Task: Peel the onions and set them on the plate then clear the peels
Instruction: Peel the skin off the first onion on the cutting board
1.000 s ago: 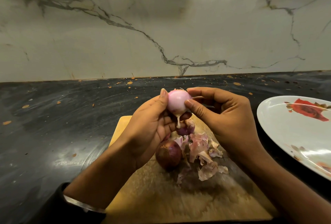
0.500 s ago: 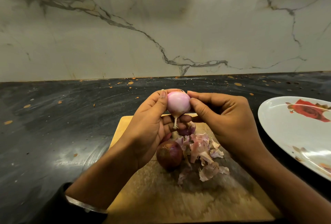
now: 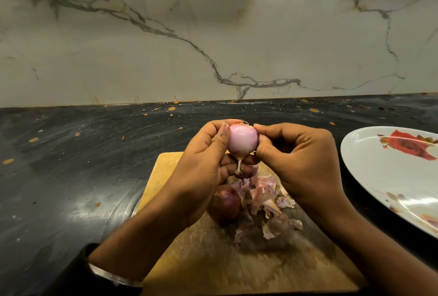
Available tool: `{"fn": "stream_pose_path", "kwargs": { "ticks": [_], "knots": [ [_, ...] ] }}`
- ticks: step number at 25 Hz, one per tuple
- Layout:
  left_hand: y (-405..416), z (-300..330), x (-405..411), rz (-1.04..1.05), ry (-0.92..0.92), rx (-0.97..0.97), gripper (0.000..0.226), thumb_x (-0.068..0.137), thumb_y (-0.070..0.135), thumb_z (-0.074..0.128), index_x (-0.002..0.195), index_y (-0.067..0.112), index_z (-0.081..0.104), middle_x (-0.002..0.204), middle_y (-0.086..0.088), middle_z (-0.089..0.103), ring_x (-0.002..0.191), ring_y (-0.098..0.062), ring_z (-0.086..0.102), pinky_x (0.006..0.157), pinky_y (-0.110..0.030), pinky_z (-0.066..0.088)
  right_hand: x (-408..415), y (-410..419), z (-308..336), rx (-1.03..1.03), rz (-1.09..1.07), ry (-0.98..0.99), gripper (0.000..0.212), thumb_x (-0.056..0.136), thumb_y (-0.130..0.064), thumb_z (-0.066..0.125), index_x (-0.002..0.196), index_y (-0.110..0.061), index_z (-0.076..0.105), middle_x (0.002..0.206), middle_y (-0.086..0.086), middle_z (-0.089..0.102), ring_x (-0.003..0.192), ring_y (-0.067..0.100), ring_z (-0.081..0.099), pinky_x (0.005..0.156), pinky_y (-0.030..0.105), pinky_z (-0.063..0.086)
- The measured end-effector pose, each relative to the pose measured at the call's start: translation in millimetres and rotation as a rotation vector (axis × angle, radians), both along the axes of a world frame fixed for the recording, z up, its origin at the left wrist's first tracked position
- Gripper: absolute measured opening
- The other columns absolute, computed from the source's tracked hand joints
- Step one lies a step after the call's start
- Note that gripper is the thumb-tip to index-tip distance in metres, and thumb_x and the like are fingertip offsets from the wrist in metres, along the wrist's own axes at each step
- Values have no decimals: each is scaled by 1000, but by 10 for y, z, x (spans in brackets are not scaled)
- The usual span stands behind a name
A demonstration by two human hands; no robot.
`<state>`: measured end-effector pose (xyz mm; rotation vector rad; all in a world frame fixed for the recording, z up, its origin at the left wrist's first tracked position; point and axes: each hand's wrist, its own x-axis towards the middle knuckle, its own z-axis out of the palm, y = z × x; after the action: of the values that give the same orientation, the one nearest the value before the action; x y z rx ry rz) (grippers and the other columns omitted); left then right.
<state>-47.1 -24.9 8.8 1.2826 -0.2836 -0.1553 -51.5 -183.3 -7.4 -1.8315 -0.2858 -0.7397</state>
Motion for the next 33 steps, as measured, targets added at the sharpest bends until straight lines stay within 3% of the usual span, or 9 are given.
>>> {"fn": "stream_pose_path", "kwargs": {
  "ticks": [4,18,25,30,33],
  "knots": [
    [-4,5,-11,-7,-12,36,34,102,27,39,122,7,58,89,-16,67,60,-14,66,56,-24,57,-26,8,10,-11,-37,-20,19,84,-7,77,102,-13,79,87,-12,76,80,0,72,69,11,55],
    [13,-10,10,-52,-42,21,35,100,26,40,123,7,58,110,-27,67,75,-23,68,67,-28,61,-42,29,20,-25,-128,-71,16,83,-6,77,95,-15,80,82,-12,75,74,2,71,64,9,53],
    [19,16,4,-56,-15,4,34,95,30,43,114,14,66,99,-19,70,68,-17,64,62,-25,55,-44,-4,26,-65,-139,-104,15,84,-5,76,94,-15,79,81,-10,75,74,3,70,65,11,54],
    [12,17,7,-25,45,-71,34,104,25,37,113,11,66,97,-17,72,72,-20,63,56,-23,55,15,15,-20,70,-61,-31,15,91,-12,70,103,-17,78,89,-8,77,83,9,74,73,29,62],
    [34,27,39,-14,71,-109,41,100,36,41,118,8,64,93,-19,68,75,-21,62,59,-26,53,4,56,-18,123,78,36,17,93,-16,68,108,-18,75,93,-6,78,86,15,75,72,34,63]
  ]
}}
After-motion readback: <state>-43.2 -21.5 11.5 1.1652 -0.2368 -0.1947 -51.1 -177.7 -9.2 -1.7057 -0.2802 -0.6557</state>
